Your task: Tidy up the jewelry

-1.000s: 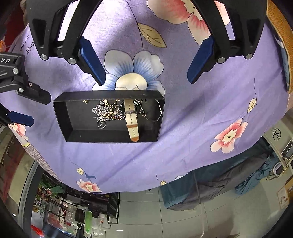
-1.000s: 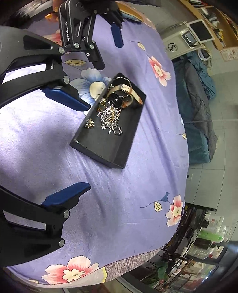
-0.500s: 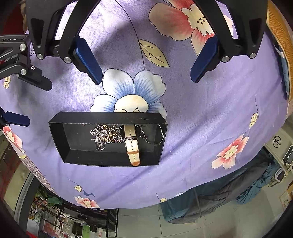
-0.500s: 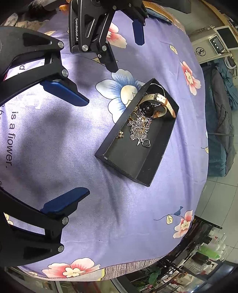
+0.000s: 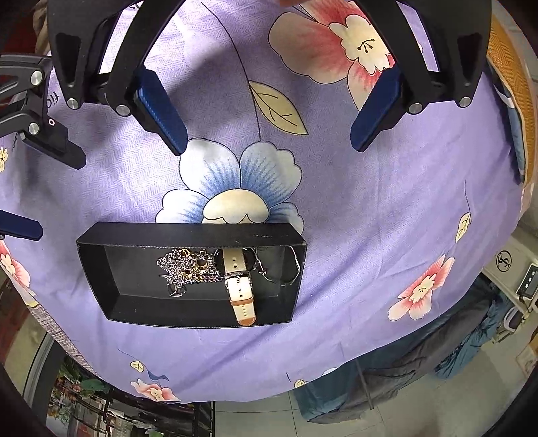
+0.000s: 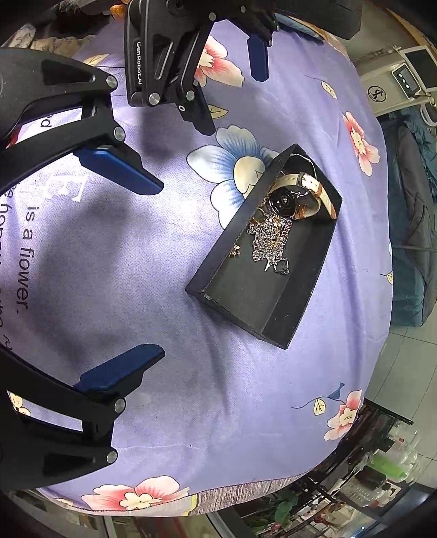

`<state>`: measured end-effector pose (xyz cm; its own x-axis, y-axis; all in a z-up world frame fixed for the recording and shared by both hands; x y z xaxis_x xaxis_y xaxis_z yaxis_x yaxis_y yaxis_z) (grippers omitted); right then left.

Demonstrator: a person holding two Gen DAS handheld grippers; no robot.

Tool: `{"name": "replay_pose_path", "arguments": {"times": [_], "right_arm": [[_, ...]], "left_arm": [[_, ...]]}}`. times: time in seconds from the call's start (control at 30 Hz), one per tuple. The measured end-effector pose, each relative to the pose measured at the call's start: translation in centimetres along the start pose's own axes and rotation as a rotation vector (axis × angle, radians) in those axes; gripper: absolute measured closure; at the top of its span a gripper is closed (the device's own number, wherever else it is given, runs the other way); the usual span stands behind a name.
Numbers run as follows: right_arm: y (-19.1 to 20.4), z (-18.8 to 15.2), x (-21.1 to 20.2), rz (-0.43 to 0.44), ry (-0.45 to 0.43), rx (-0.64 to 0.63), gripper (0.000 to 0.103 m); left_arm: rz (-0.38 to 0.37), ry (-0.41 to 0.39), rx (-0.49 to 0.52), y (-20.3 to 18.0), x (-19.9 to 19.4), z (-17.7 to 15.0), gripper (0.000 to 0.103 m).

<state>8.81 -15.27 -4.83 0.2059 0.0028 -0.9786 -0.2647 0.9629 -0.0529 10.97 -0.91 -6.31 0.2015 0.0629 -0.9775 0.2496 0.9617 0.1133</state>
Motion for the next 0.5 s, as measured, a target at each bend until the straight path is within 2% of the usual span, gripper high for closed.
{"name": "replay_pose_path", "arguments": {"times": [0.5], "right_arm": [[-0.01, 0.19, -0.18, -0.012, -0.001, -0.008, 0.014]], "left_arm": [[-0.04, -0.005, -0.03, 0.22, -0.33, 0.2, 0.007]]}}
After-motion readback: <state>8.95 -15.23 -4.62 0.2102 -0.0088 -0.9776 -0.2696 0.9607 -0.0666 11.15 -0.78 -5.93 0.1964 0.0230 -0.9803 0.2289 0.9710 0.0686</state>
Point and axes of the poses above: each gripper's, at about its wrist camera, not at the fingertips, and x roughly the way its jaws point, y to its left, z to its top, the point moved 8 cm from there along x, roughly the way its jaws point, and after that the axes turned 13 degrees about y, right-handed, at the moved point
